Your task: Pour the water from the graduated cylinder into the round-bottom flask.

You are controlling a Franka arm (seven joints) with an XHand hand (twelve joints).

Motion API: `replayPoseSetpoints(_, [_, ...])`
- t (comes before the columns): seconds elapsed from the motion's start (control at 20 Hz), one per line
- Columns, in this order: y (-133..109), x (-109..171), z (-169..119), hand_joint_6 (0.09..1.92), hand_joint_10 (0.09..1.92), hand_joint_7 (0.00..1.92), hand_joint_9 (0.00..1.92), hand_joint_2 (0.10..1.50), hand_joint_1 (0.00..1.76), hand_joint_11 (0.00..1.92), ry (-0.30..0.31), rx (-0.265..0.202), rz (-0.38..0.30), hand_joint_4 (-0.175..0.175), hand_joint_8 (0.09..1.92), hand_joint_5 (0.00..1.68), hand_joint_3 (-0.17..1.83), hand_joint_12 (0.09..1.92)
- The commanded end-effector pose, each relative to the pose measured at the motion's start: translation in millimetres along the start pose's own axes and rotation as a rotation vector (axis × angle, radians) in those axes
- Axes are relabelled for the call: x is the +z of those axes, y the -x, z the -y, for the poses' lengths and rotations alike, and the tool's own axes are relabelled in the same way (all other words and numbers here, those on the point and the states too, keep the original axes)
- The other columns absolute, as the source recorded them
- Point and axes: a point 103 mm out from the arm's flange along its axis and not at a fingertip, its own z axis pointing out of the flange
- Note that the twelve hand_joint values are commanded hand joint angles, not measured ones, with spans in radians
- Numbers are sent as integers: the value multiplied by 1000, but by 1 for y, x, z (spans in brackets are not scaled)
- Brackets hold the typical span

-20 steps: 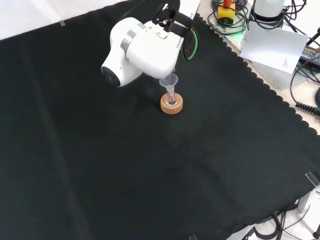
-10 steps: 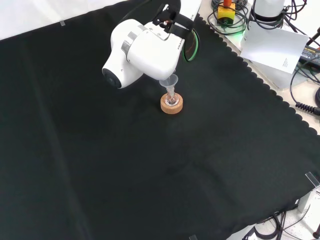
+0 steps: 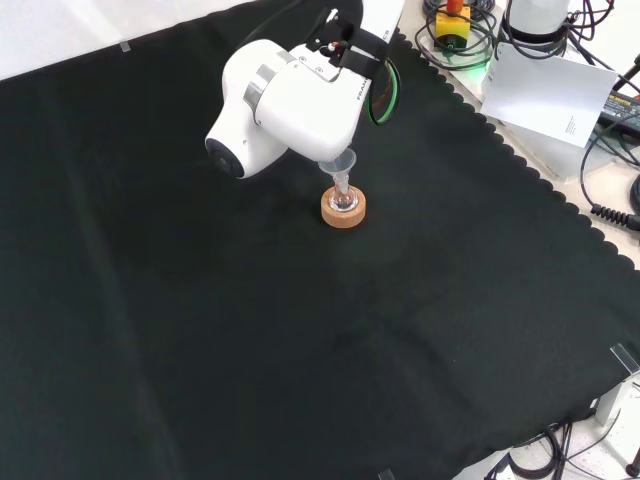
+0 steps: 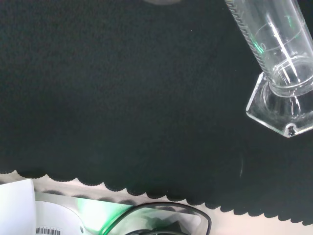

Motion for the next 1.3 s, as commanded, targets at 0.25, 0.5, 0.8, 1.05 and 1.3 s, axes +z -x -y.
replayPoseSetpoints(0.25, [-1, -1, 1, 1074, 87, 958, 1423, 1137, 1250, 1201, 5, 3, 3, -175, 1070, 918, -1, 811])
replayPoseSetpoints(0.5, [-7, -5, 0, 1072, 87, 959, 1425, 1137, 1250, 1201, 18, -2, 5, -175, 1068, 919, -1, 808])
replayPoseSetpoints(0.8, [-17, -10, -2, 1071, 87, 960, 1426, 1136, 1250, 1202, 60, -31, 13, -175, 1067, 919, -1, 806])
replayPoseSetpoints(1.05, [-15, -8, -8, 1071, 87, 960, 1426, 1136, 1250, 1202, 64, -20, 46, -175, 1067, 919, 0, 805])
replayPoseSetpoints(1.3, [-3, -4, -7, 1072, 87, 959, 1427, 1137, 1250, 1203, 160, -39, 38, -175, 1068, 919, 0, 804])
